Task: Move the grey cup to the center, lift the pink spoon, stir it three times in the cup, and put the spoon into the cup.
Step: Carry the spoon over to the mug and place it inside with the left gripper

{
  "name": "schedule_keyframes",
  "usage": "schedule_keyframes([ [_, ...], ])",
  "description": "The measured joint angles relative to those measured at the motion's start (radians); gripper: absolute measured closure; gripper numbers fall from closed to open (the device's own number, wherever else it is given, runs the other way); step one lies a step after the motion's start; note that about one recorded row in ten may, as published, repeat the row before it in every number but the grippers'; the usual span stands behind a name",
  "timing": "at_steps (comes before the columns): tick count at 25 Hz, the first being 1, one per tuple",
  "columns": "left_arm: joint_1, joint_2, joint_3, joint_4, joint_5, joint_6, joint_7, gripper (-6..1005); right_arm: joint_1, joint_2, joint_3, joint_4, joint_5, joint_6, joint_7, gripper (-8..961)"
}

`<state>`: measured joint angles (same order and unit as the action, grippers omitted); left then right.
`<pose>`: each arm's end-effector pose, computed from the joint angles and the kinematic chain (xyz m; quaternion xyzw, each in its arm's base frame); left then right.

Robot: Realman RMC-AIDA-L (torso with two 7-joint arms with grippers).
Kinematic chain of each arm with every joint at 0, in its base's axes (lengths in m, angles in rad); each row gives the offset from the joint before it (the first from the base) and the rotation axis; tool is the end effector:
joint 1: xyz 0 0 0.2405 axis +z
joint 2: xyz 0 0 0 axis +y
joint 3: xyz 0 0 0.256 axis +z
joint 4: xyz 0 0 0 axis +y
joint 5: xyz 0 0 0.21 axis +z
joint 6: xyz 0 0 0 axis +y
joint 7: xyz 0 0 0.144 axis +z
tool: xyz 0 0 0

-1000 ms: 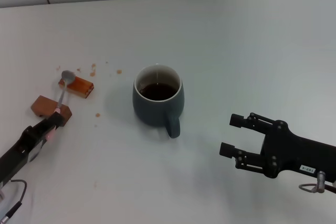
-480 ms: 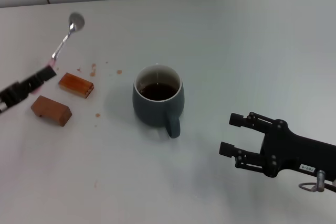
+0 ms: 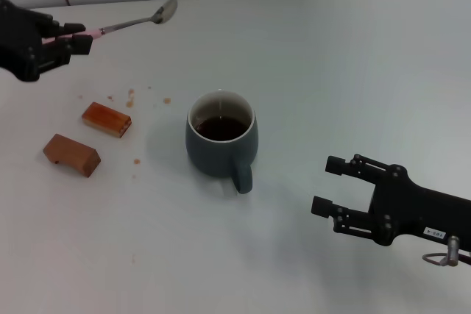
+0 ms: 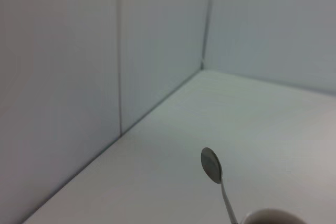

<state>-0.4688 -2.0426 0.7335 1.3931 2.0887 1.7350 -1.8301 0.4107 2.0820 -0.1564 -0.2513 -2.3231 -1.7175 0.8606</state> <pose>-0.2095 0.3373 0.1173 -0.9559 -0.1625 -0.1205 0.2132 0.3041 0.2364 -0.0410 -0.9003 0.2067 0.3542 0.1460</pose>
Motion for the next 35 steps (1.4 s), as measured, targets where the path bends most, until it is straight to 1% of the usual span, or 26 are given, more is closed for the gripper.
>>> schedule_keyframes([
  [2,-0.048,0.009,0.005,0.05,0.051,0.04,0.007,864,0.0,0.0,0.0,0.0,0.0,0.001,0.0,166],
  [3,-0.048,0.009,0.005,0.05,0.051,0.04,0.007,864,0.001,0.0,0.0,0.0,0.0,0.001,0.001,166],
  [5,-0.106,0.015,0.034,0.123,0.107,0.122,0.056,863,0.002,0.0,0.0,-0.001,-0.001,0.001,0.004,166],
  [7,-0.128,0.013,0.068,0.163,0.145,0.151,0.07,863,0.002,-0.001,0.0,-0.002,-0.001,0.002,0.009,166],
  [8,-0.128,0.013,0.068,0.163,0.145,0.151,0.07,863,0.002,-0.001,0.0,-0.003,-0.001,0.002,0.011,166],
  [9,-0.142,0.007,0.12,0.204,0.196,0.164,0.078,863,0.002,-0.001,0.0,-0.003,-0.002,0.002,0.012,166],
  [10,-0.147,0.003,0.147,0.223,0.224,0.166,0.082,863,0.002,-0.001,0.0,-0.003,-0.002,0.002,0.013,166],
  [11,-0.154,-0.007,0.201,0.253,0.271,0.166,0.089,863,0.002,-0.001,0.0,-0.003,-0.002,0.002,0.013,166],
  [13,-0.176,-0.02,0.28,0.292,0.325,0.166,0.083,863,0.004,0.0,0.0,-0.003,-0.002,0.003,0.013,166],
  [17,-0.205,-0.026,0.357,0.321,0.354,0.175,0.057,863,0.005,0.0,0.0,-0.003,-0.002,0.004,0.013,166],
  [22,-0.223,-0.027,0.431,0.354,0.394,0.174,0.039,863,-0.001,0.0,0.0,-0.003,-0.002,0.004,0.013,166],
  [29,-0.252,-0.033,0.529,0.356,0.475,0.169,0.023,863,-0.003,0.0,-0.009,-0.003,-0.003,0.004,0.012,167],
  [30,-0.252,-0.033,0.529,0.356,0.475,0.169,0.023,863,-0.003,0.0,-0.012,-0.003,-0.003,0.004,0.012,167],
  [31,-0.263,-0.035,0.564,0.357,0.503,0.166,0.016,863,-0.003,0.0,-0.013,-0.003,-0.004,0.004,0.012,167],
  [35,-0.277,-0.036,0.612,0.357,0.539,0.164,0.01,863,-0.003,0.0,-0.013,-0.003,-0.004,0.004,0.013,167],
])
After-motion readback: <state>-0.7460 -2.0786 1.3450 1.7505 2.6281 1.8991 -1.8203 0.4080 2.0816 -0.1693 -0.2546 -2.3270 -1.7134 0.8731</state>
